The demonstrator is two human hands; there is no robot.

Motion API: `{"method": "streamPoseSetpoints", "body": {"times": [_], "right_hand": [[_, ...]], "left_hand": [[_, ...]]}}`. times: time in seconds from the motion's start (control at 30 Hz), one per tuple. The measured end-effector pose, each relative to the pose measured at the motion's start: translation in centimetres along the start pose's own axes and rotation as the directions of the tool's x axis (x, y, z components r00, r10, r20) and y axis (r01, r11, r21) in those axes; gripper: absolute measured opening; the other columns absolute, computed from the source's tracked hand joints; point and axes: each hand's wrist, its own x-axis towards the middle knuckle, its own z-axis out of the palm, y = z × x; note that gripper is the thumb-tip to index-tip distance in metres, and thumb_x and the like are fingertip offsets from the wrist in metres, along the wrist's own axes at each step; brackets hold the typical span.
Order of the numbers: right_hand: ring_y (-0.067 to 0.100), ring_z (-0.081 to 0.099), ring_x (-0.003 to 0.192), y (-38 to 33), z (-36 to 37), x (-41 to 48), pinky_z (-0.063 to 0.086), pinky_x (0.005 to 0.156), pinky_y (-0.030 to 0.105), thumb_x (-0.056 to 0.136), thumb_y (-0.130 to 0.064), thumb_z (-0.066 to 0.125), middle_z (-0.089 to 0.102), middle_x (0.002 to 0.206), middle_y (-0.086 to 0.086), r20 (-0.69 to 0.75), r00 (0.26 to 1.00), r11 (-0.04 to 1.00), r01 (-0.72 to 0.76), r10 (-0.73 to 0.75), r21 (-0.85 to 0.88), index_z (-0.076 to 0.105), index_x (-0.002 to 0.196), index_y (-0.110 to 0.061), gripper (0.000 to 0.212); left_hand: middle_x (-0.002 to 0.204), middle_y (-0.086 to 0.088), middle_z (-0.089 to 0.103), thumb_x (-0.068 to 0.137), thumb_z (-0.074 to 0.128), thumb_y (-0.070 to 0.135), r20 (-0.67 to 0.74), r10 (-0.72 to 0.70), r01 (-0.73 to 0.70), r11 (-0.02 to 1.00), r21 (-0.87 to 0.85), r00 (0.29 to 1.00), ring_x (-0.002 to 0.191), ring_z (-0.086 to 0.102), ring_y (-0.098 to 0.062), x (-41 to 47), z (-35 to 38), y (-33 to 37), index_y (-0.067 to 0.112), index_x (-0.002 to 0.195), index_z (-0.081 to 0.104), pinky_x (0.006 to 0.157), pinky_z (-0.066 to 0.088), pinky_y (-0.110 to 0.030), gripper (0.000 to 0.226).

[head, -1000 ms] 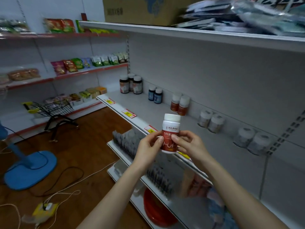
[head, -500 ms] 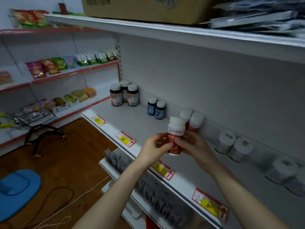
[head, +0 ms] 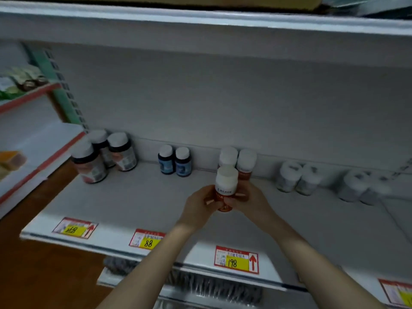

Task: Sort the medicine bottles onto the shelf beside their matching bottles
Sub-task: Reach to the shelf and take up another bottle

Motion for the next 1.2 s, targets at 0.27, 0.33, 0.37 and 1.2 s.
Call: {"method": "streamPoseSetpoints", "body": {"times": [0.27,0.33,0.37,1.2], "right_hand": [[0.003,0.055,0.09,2.0,1.4,1.9,0.036,0.063,-0.006,0.081,-0.007,0.066,0.057,0.108,-0.003,-0.071,0.996,0.996,-0.058,0.054,-0.063,0.049,0.121,-0.005,0.043],[0.009,0.054,0.095,2.1,1.4,2.6,0.037,0.064,-0.005,0.082,-0.007,0.065,0.056,0.11,0.0,-0.076,0.995,0.994,-0.071,0.065,-0.081,0.048,0.122,-0.005,0.044],[0.01,0.054,0.096,2.2,1.3,3.0,0.037,0.065,-0.005,0.082,-0.007,0.065,0.057,0.111,0.001,-0.076,0.995,0.993,-0.073,0.067,-0.091,0.047,0.123,-0.004,0.045],[0.018,0.053,0.115,2.8,-1.1,-1.1,0.037,0.091,0.018,0.088,-0.011,0.058,0.055,0.128,0.01,-0.327,0.938,0.987,-0.145,0.113,-0.073,0.046,0.127,-0.004,0.041]], "left_hand": [[0.12,-0.006,0.063,0.084,0.058,0.005,0.011,0.072,-0.073,0.986,0.152,0.997,0.104,0.055,-0.01,2.8,0.4,-2.0,0.01,0.123,0.054,0.069,0.03,0.01,0.039],[0.119,-0.007,0.063,0.084,0.057,0.005,0.01,0.073,-0.074,0.982,0.172,0.997,0.107,0.058,-0.014,3.5,0.5,-2.0,0.009,0.123,0.053,0.071,0.033,0.005,0.039],[0.12,-0.008,0.064,0.084,0.056,0.005,0.011,0.069,-0.07,0.982,0.177,0.998,0.109,0.058,-0.018,3.9,0.6,-2.0,0.009,0.123,0.053,0.073,0.034,0.0,0.039],[0.121,-0.016,0.061,0.092,0.05,0.024,0.029,-0.041,0.032,0.97,0.242,0.999,0.111,0.057,-0.025,-0.5,0.9,0.8,0.001,0.118,0.052,0.088,0.04,-0.023,0.036]]}}
